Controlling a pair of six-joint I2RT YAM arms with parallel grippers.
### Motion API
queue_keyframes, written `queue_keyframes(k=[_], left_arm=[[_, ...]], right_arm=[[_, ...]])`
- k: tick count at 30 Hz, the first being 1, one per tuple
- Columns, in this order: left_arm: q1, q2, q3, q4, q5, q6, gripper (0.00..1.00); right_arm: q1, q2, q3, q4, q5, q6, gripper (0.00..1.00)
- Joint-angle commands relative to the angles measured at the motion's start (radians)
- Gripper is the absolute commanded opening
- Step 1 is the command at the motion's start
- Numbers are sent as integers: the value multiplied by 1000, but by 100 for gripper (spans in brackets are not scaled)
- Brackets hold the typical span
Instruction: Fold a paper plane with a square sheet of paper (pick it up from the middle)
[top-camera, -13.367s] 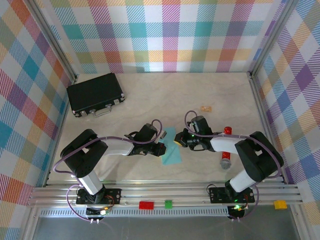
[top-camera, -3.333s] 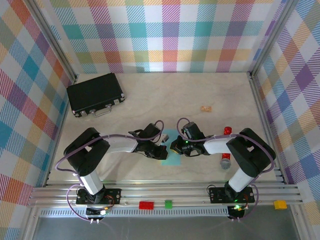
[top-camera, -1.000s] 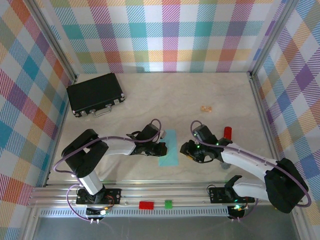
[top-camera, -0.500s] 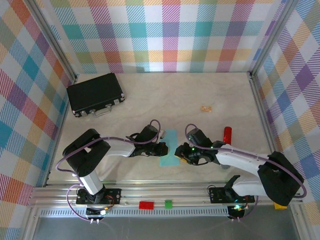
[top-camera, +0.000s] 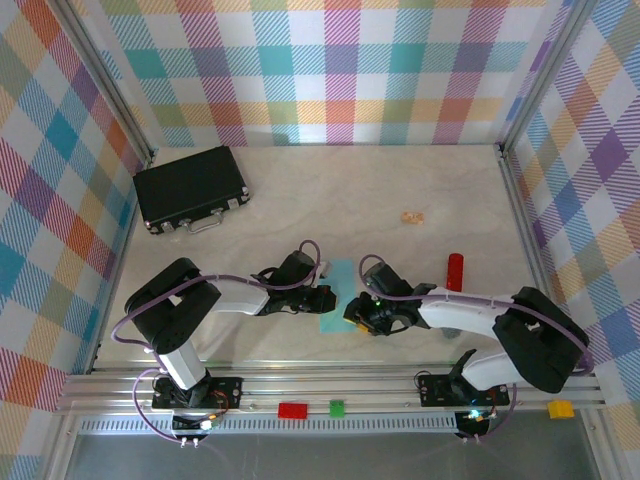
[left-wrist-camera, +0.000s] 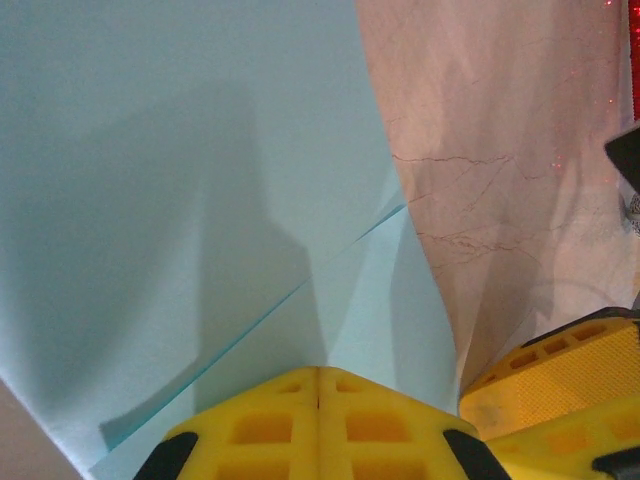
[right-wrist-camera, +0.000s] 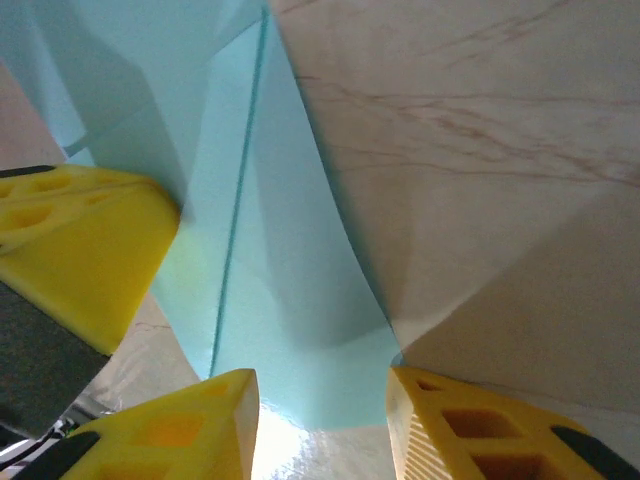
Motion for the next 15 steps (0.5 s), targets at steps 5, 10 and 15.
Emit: queue_keyframes(k=[5, 10, 15], left_arm=[[3, 4, -36, -55, 8, -16, 3], [2, -3, -42, -50, 9, -18, 3], [3, 3, -47, -27, 19, -25, 3]], right_arm=[[6, 34, -17, 148, 18, 43, 44], [1, -3, -27, 185, 61, 60, 49], [-31, 32, -4, 232, 31, 35, 50]])
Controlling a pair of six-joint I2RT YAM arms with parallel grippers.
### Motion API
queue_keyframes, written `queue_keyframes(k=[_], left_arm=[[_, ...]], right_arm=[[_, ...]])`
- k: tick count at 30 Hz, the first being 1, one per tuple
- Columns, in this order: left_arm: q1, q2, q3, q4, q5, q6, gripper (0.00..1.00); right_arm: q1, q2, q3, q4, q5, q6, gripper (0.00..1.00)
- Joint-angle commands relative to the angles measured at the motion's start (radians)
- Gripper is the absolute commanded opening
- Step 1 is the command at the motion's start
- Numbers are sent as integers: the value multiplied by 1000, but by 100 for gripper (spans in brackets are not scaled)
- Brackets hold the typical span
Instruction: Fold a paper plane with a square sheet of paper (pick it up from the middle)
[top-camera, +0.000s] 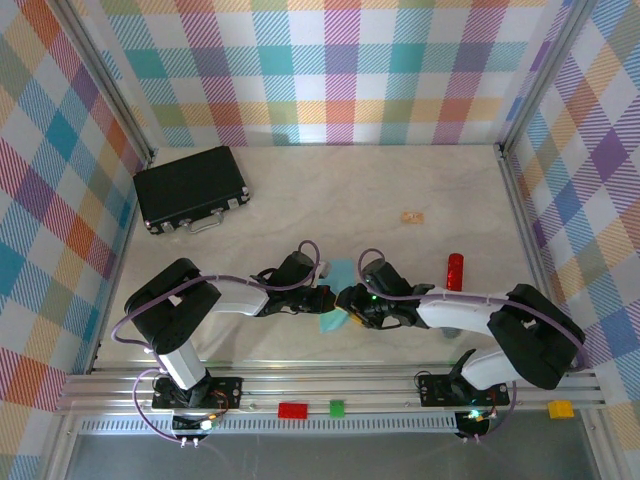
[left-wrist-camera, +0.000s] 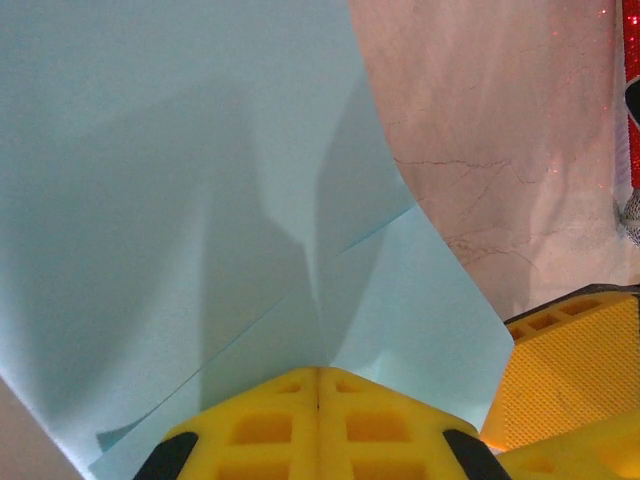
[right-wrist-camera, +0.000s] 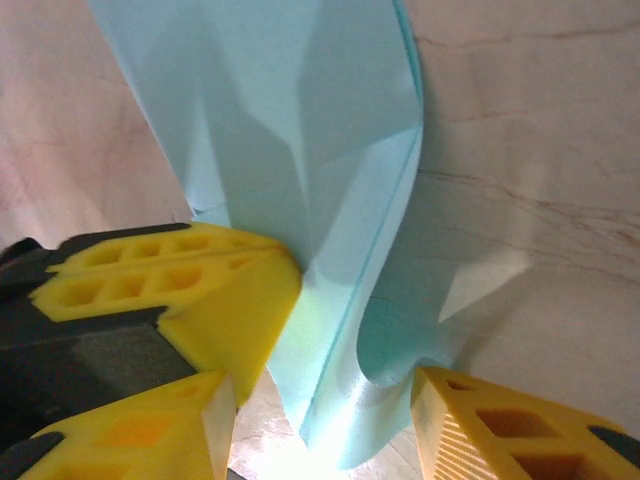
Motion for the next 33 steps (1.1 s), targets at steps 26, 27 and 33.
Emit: queue_keyframes(k=[26, 27, 33], left_arm=[[20, -54, -57, -21, 40, -26, 3], [20, -55, -58, -19, 38, -27, 3], [25, -62, -75, 14, 55, -48, 3]], right_arm=[[-94, 88, -43, 222, -32, -31, 38], [-95, 103, -43, 234, -40, -30, 38], [-95, 177, -59, 387, -83, -9, 30]])
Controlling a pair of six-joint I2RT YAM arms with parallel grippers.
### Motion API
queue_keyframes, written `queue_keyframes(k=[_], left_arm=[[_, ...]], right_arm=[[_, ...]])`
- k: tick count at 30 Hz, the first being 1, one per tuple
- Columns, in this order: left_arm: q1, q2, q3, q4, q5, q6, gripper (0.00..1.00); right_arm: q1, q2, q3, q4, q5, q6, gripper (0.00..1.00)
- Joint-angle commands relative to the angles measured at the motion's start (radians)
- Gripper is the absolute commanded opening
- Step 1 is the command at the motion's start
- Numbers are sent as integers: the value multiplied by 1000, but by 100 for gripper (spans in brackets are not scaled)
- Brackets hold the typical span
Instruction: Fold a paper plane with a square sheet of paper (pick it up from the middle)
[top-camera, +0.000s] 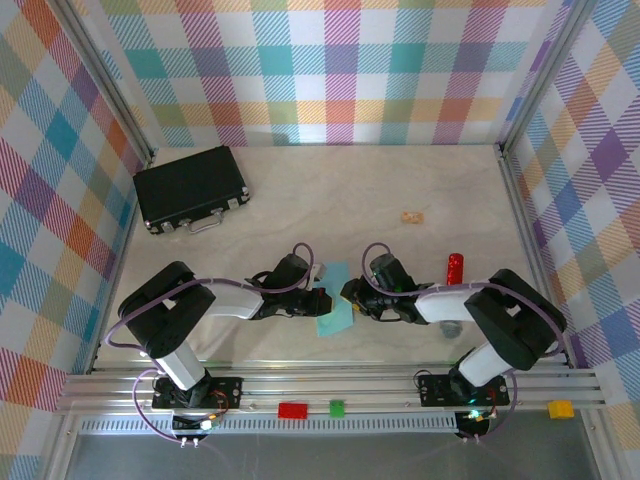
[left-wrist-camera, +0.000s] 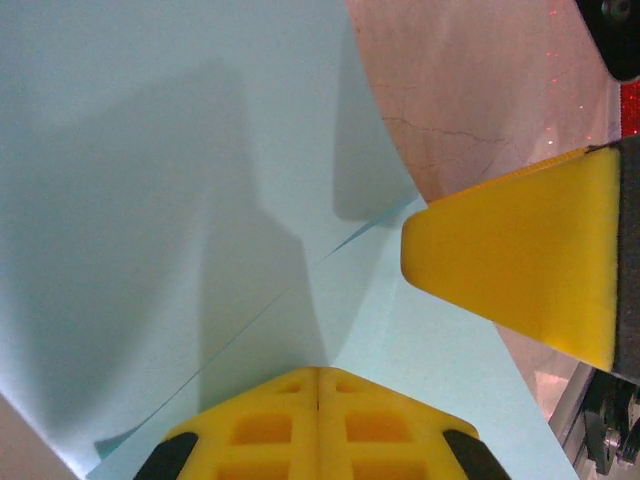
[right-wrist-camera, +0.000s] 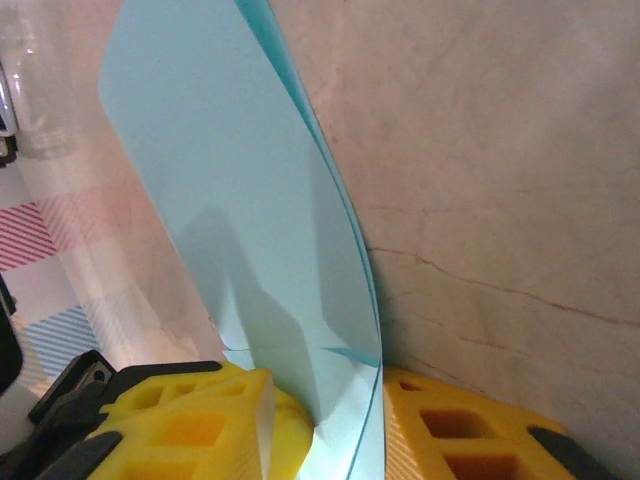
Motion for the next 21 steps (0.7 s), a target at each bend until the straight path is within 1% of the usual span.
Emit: queue_keyframes(k=[1, 7, 12, 15, 18, 21], left_arm=[[11, -23, -26, 3, 30, -20, 3], [16, -40, -28, 7, 38, -31, 4], [16, -59, -29, 10, 48, -38, 5], [17, -89, -31, 9, 49, -43, 7], [22, -173, -50, -14, 26, -33, 7], [48, -311, -74, -101, -41, 4, 8]], right_arm=[[-1, 45, -8, 101, -31, 8, 28], [-1, 47, -25, 130, -24, 12, 19], [-1, 13, -28, 95, -18, -20, 8], [-1, -28, -28, 58, -6, -47, 5], [-1, -92, -31, 6, 35, -72, 4], [-1, -196, 10, -129, 107, -155, 4]])
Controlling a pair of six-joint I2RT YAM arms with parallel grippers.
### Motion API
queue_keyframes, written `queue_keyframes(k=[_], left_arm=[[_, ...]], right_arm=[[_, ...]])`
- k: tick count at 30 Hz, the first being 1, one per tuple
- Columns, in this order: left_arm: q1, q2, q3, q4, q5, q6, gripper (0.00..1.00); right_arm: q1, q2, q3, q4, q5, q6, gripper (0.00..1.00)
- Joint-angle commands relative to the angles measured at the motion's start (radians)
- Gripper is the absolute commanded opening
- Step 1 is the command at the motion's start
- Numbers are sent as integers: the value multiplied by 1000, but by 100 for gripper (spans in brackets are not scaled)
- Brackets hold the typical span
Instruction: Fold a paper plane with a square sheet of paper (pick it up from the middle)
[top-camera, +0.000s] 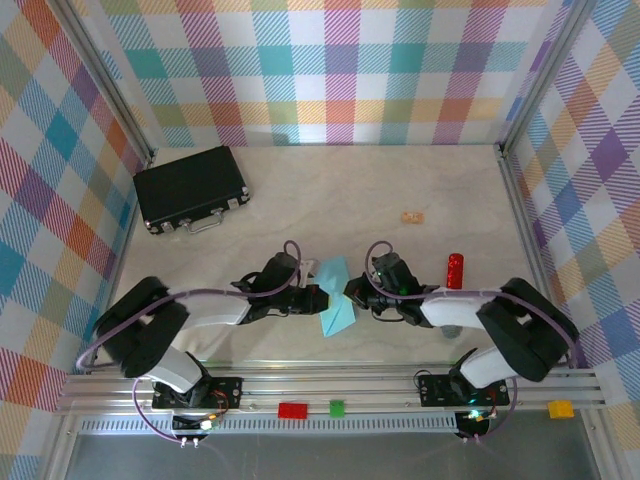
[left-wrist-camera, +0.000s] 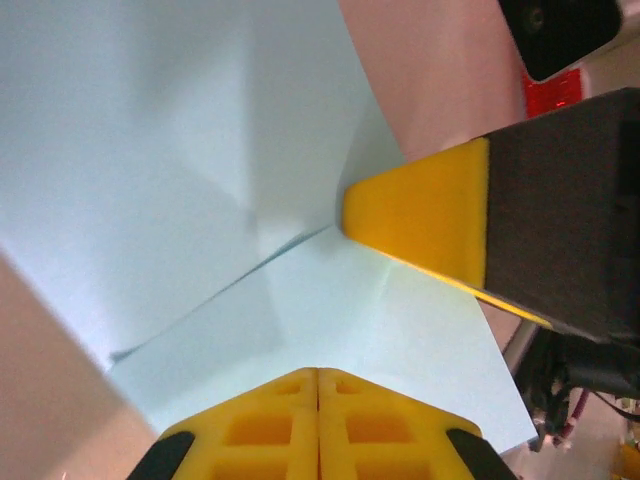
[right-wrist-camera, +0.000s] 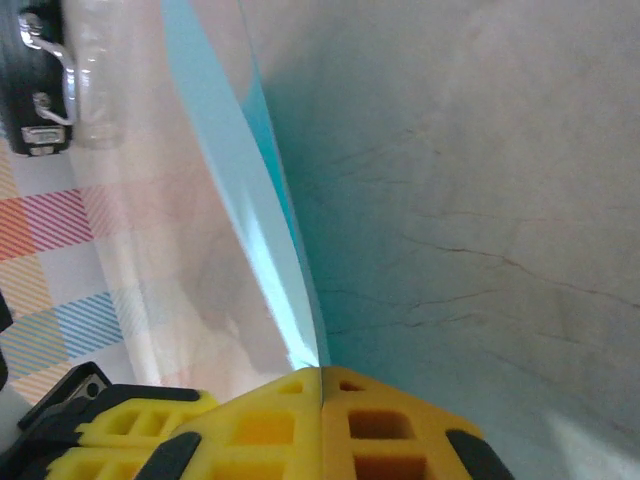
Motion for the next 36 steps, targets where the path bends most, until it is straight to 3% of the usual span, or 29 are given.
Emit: queue_keyframes(k=[1, 7, 13, 16, 18, 20, 22, 27, 33, 36], left_arm=[[36, -151, -14, -110, -45, 49, 9], [67, -396, -3, -335, -94, 96, 10], [74, -635, -33, -506, -166, 115, 23], [83, -722, -25, -603, -202, 124, 29], [92, -759, -15, -658, -246, 125, 41], [113, -773, 0, -696, -254, 133, 46], [139, -781, 5, -711, -255, 129, 55], [232, -782, -25, -691, -246, 98, 64], [331, -803, -37, -745, -221, 65, 69], [338, -874, -47, -809, -276, 47, 72]], right_arm=[[0, -108, 48, -173, 94, -115, 3], [16, -258, 136, -453, 306, -196, 3], [56, -268, 337, -726, 539, -321, 2], [122, -210, 473, -888, 666, -354, 2], [208, -163, 557, -1009, 767, -326, 1], [277, -121, 617, -1075, 849, -317, 1], [311, -72, 670, -1120, 865, -343, 1], [397, 92, 813, -1466, 1013, -163, 1], [448, 210, 823, -1429, 1081, -149, 2], [459, 299, 882, -1460, 1123, -142, 4]])
